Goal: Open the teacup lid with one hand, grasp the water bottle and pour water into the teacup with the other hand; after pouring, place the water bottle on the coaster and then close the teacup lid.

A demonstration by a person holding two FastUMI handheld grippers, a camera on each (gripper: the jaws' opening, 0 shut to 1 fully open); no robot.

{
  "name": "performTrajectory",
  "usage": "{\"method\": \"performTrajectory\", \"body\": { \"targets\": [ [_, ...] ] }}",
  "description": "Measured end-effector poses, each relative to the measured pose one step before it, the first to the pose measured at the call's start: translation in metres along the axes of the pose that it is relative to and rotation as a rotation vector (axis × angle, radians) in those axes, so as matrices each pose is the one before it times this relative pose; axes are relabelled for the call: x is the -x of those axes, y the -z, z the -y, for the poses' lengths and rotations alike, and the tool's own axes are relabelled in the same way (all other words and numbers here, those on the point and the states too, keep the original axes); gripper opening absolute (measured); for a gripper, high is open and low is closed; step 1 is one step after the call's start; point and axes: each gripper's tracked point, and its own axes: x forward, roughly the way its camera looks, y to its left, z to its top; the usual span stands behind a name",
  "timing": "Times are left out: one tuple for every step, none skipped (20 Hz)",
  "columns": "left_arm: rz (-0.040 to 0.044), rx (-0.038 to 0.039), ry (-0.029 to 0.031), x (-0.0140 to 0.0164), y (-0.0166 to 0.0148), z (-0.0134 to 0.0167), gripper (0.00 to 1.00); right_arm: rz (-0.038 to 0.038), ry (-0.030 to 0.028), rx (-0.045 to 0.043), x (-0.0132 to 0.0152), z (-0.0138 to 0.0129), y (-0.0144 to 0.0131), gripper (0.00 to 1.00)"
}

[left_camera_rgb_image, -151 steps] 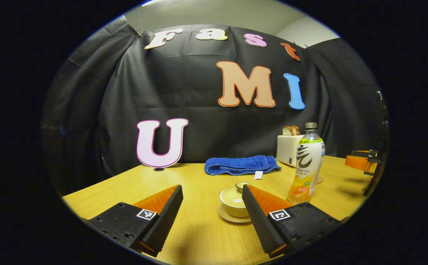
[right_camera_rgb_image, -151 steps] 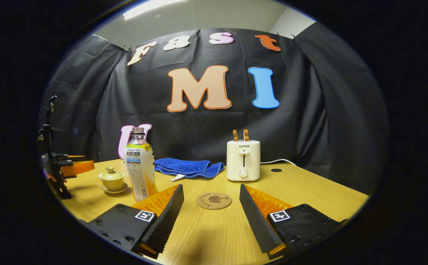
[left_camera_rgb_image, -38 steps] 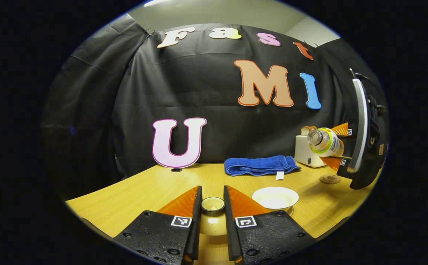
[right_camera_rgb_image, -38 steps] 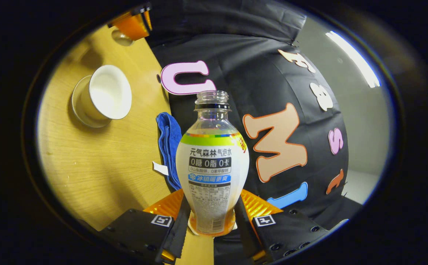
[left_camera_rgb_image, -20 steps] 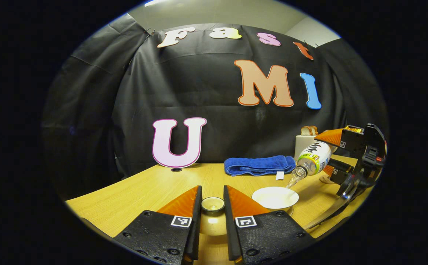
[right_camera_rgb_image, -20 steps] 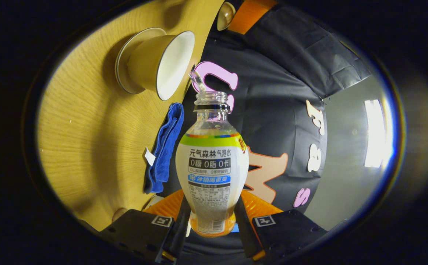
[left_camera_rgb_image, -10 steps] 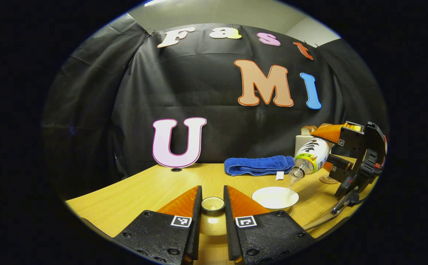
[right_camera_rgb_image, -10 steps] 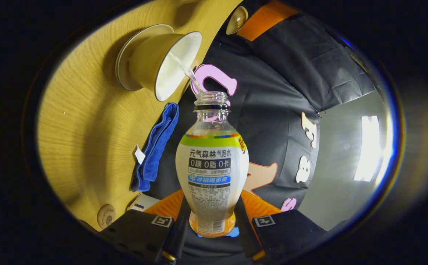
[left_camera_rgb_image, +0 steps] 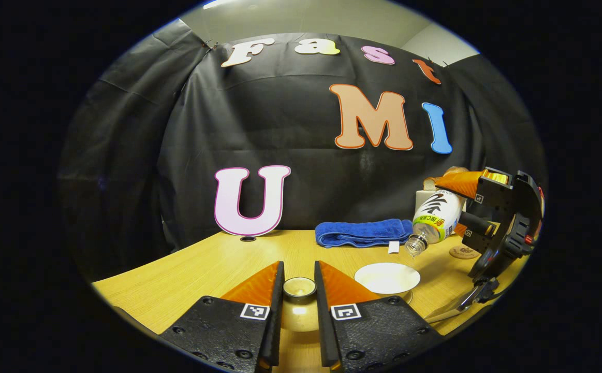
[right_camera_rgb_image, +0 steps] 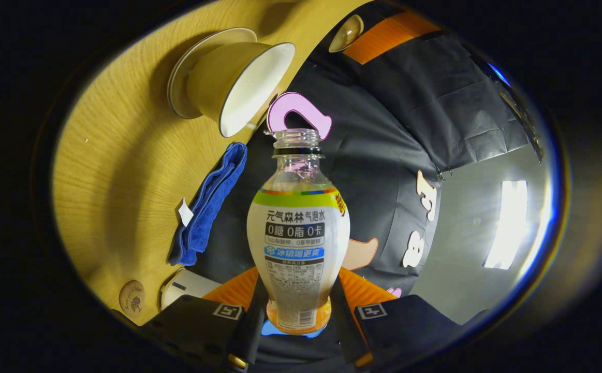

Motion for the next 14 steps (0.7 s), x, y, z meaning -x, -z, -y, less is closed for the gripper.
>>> {"method": "performTrajectory", "body": {
  "targets": [
    [-0.00028, -0.00014, -0.00004, -0.00016, 0.00084, -0.00008, 0.29, 0.00564, 0.00374, 0.0053, -0.00078, 0.0007, -0.00063, 0.64],
    [0.00031, 0.00011, 0.00003, -0.00013, -0.00002, -0.00007, 0.28, -0.00123, -0.00145, -0.00207, 0.00007, -0.0001, -0.00098, 0.64],
    [-0.00004, -0.00005, -0.00002, 0.00012, -0.00041, 0.00002, 0.29, -0.00656, -0.0151, -0.02057, 0.00083, -0.0028, 0.00071, 0.64],
    [0.00008, 0.00003, 0.0001, -0.00017, 0.00069, 0.00001, 0.29, -0.01269, -0.03256, -0.04628, 0.0014, -0.00594, 0.00183, 0.64],
    [-0.00019, -0.00013, -0.00009, -0.00014, -0.00039, -0.00012, 0.29, -0.01045, -0.03229, -0.05208, 0.00031, -0.00649, 0.00059, 0.65],
    [0.00004, 0.00003, -0.00001, 0.00019, -0.00006, 0.00005, 0.29, -0.00952, -0.02456, -0.05473, 0.00119, -0.00487, 0.00108, 0.65],
    [0.0, -0.00006, -0.00002, 0.0002, -0.00028, 0.00002, 0.29, -0.00433, -0.02439, -0.05699, 0.00028, -0.00642, 0.00017, 0.65],
    [-0.00011, -0.00007, -0.00013, 0.0, 0.00051, 0.00012, 0.29, -0.00629, -0.02227, -0.05557, 0.00041, -0.00524, 0.0005, 0.65],
    [0.00017, 0.00014, 0.00005, -0.00013, -0.00017, 0.0, 0.29, -0.00625, -0.02643, -0.0573, 0.00105, -0.0066, 0.00024, 0.65],
    [0.0, -0.00008, 0.00003, -0.00002, 0.00018, -0.00021, 0.29, -0.00855, -0.03008, -0.05965, 0.00191, -0.00733, 0.00025, 0.65],
    [0.00005, 0.00002, 0.00002, -0.00017, -0.00027, 0.00004, 0.29, -0.01145, -0.02836, -0.05695, 0.00149, -0.00518, 0.00018, 0.65],
    [-0.00002, 0.00005, 0.0001, 0.00004, 0.00045, 0.00001, 0.29, -0.01538, -0.0328, -0.06996, 0.00378, -0.00516, 0.00034, 0.66],
    [-0.00007, -0.00019, 0.00007, 0.00002, -0.00018, -0.00002, 0.29, -0.02133, -0.04053, -0.08976, 0.00271, -0.00233, 0.00311, 0.66],
    [0.00013, 0.00003, -0.00017, 0.00003, -0.0009, 0.00006, 0.29, -0.0252, -0.04051, -0.09565, 0.00525, -0.0036, 0.00362, 0.63]
  ]
}}
